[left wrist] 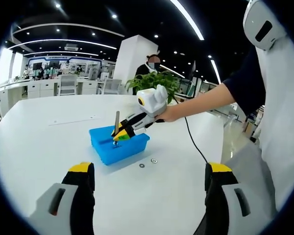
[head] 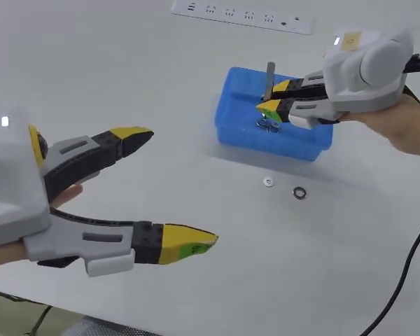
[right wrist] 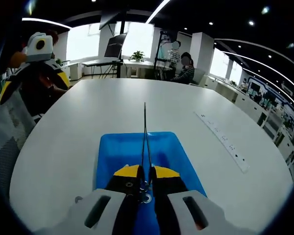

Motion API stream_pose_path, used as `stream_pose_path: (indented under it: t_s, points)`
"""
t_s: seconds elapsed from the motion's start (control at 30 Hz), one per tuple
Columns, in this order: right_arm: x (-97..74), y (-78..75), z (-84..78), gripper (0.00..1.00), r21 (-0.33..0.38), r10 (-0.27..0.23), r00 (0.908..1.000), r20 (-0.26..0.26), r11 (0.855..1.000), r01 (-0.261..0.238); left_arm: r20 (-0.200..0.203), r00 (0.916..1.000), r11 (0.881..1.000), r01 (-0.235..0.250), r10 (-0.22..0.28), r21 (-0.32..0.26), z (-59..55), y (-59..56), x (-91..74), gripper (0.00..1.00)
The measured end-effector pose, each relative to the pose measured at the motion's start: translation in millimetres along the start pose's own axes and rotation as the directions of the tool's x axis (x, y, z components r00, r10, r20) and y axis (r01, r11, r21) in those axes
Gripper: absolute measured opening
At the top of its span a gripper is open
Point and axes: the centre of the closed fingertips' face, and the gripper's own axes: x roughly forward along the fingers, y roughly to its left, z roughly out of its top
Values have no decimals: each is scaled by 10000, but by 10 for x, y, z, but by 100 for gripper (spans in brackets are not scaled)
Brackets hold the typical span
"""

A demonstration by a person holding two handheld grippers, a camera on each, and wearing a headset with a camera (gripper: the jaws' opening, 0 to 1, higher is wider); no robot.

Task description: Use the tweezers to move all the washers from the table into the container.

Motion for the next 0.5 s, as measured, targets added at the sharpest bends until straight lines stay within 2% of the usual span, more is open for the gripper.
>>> stream_pose_path:
  t_s: [0.5]
  points:
    - [-50,62,4,9,168,34,10000,60,9999,-35,78,10000,10000,0,0,12,35,20,-19,98]
